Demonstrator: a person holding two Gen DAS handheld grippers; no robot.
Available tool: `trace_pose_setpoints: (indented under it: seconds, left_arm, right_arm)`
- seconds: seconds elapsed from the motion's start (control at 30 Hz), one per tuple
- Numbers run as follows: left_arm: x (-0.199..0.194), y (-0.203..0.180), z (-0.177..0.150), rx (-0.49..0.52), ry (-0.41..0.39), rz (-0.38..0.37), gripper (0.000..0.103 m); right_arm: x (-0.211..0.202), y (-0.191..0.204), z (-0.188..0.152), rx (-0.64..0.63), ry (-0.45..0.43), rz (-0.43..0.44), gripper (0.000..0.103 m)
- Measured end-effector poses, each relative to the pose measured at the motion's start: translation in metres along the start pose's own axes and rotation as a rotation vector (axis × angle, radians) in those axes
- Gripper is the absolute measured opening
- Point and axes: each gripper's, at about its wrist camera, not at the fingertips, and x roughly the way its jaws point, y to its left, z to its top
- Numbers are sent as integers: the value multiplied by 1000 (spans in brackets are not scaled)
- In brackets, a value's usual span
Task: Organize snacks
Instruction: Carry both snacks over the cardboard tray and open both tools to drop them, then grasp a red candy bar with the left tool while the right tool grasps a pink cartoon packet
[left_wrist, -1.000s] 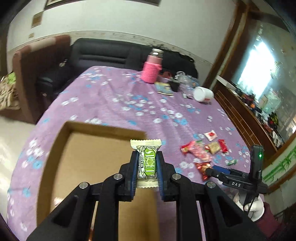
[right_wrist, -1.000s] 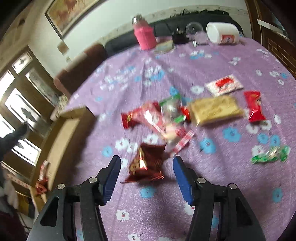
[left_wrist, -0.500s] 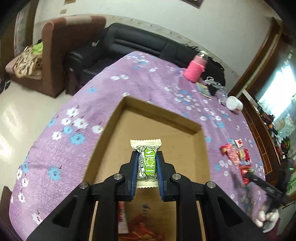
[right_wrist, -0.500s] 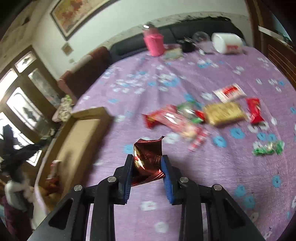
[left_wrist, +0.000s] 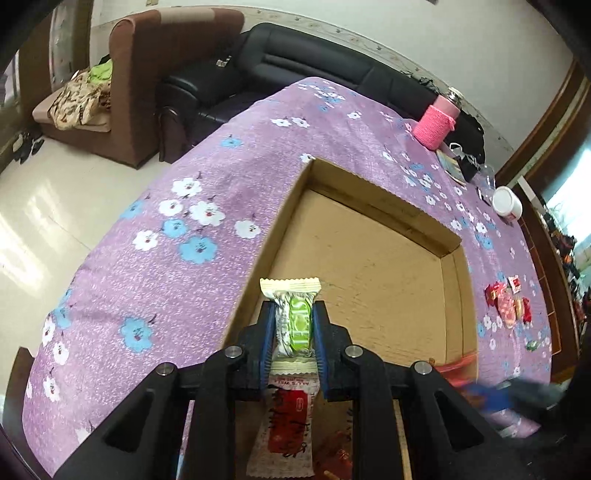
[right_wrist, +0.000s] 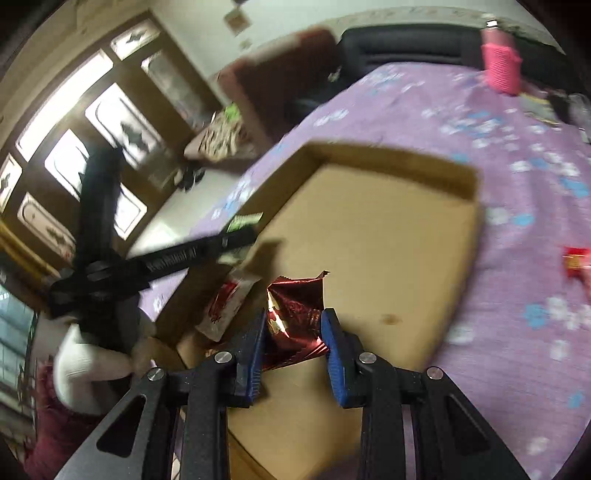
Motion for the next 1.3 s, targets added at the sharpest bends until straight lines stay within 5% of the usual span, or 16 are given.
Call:
trace_pose_setpoints:
  seconds: [0.2, 0.47, 0.63, 0.77, 0.9, 1.0, 1.13, 1.2, 1.3]
  left_arm:
    - [-27, 3, 0, -18, -40, -27, 52]
    - [-88, -29, -13, -37, -181, -74, 82]
    - [-106, -68, -35, -15, -190, -223, 83]
    - [-101, -94, -52, -18, -161, -294, 83]
    - [-96, -113, -65, 0, -135, -314, 83]
    - [-95, -121, -70, 8, -129, -306, 83]
    - [-92, -126, -71, 20, -125, -296, 83]
    - [-90, -129, -72, 25, -119, -300, 83]
    - [-84, -135, -74, 42, -108, -301, 83]
  right_arm:
    - [27, 11, -1, 2, 31, 27, 34]
    - [-46, -31, -6, 52, -114, -10, 40]
    - [-104, -127, 0, 200, -226, -240, 40]
    - [-117, -201, 16, 266, -224, -425, 40]
    - [-105, -251, 28, 375, -173, -387, 40]
    - [-94, -253, 25, 384, -115, -301, 42]
    - [-85, -228, 4, 321, 19, -54, 42]
    - [-97, -222, -11, 317, 10, 55, 42]
    - [-121, -213, -24, 259, -69, -31, 46]
